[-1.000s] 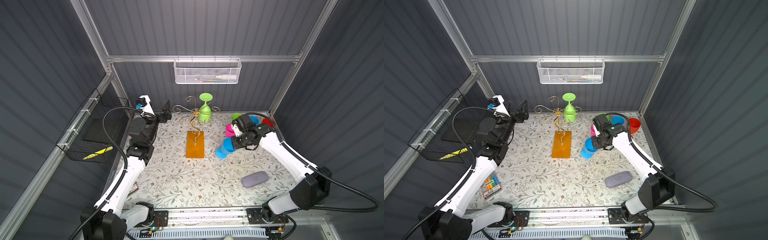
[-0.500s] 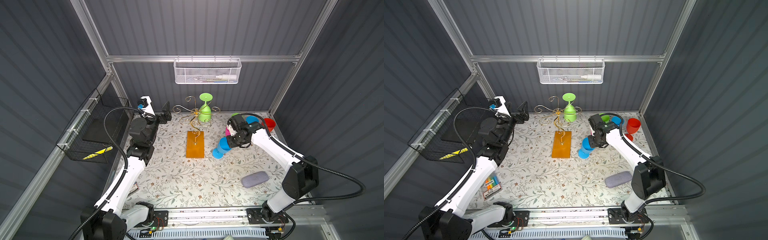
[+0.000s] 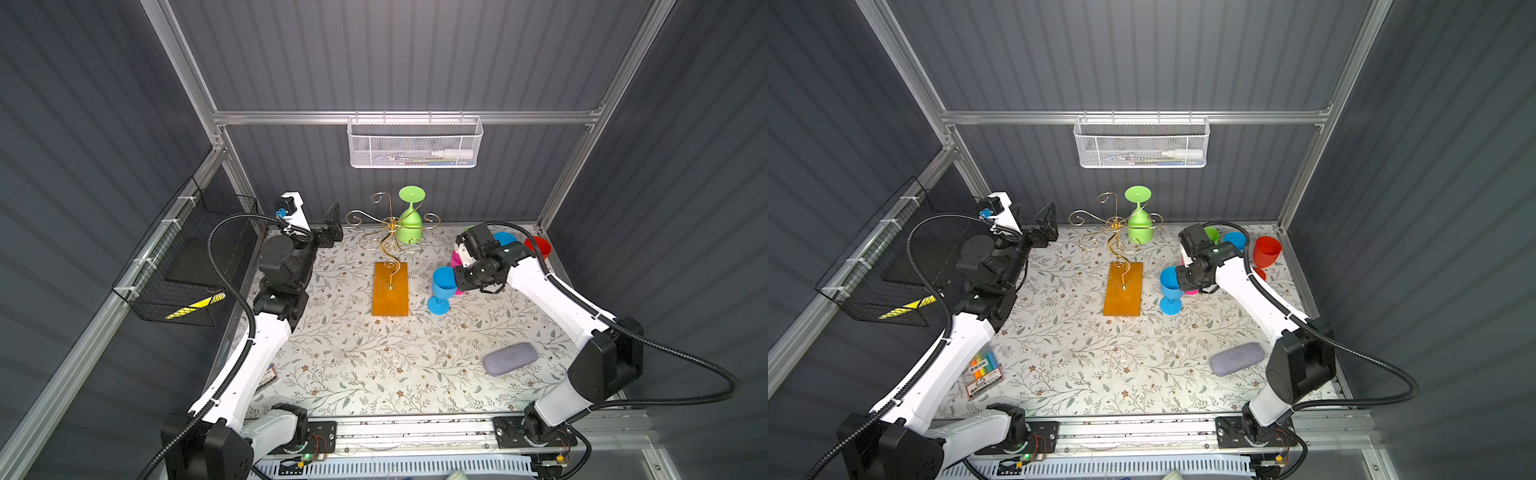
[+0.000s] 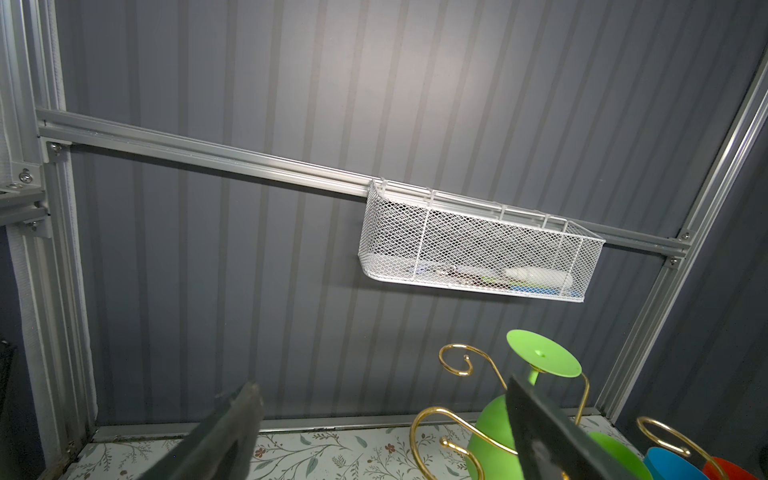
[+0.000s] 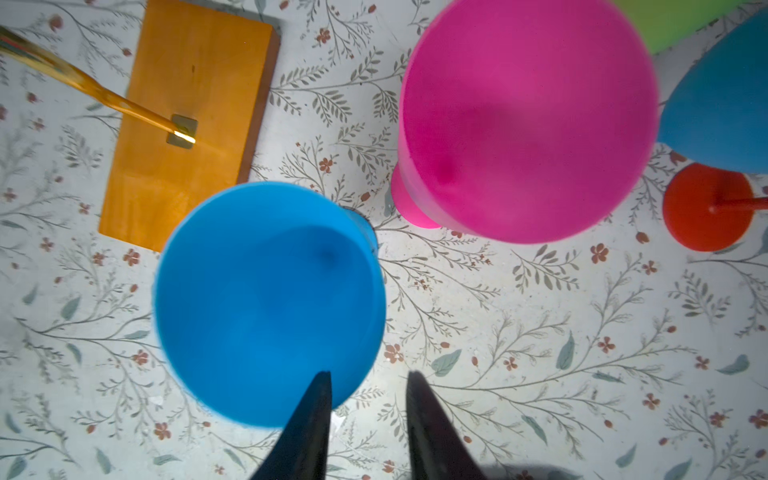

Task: Take the wine glass off the wine glass rack
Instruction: 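Raise the right gripper and move it to the lime glass foot on the rack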

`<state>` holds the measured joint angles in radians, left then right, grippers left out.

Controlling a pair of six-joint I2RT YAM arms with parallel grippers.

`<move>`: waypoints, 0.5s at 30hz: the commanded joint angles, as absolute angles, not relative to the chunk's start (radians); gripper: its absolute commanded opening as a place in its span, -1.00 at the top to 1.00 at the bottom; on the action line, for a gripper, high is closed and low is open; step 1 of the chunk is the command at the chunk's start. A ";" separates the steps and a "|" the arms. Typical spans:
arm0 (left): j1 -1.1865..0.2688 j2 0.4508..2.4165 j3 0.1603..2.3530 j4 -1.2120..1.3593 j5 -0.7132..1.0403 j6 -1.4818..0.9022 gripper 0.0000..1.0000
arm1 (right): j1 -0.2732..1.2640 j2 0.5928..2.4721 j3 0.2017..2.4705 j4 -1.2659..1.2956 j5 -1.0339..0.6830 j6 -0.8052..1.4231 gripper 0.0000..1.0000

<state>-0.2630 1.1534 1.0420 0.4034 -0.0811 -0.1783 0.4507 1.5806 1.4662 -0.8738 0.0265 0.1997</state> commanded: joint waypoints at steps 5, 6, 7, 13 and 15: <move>-0.265 1.115 1.039 0.397 -0.113 -0.148 -0.87 | 0.410 1.456 1.506 -0.790 -0.132 0.241 0.14; -0.265 1.113 1.039 0.396 -0.115 -0.146 -0.87 | 0.397 1.433 1.505 -0.768 -0.162 0.253 0.12; -0.265 1.112 1.039 0.392 -0.116 -0.144 -0.87 | 0.384 1.412 1.503 -0.744 -0.190 0.262 0.10; -0.265 1.097 1.029 0.388 -0.121 -0.152 -0.87 | 0.289 1.363 1.502 -0.538 -0.397 0.357 -0.02; -0.265 1.093 1.028 0.381 -0.121 -0.153 -0.87 | 0.263 1.385 1.520 -0.464 -0.470 0.405 -0.06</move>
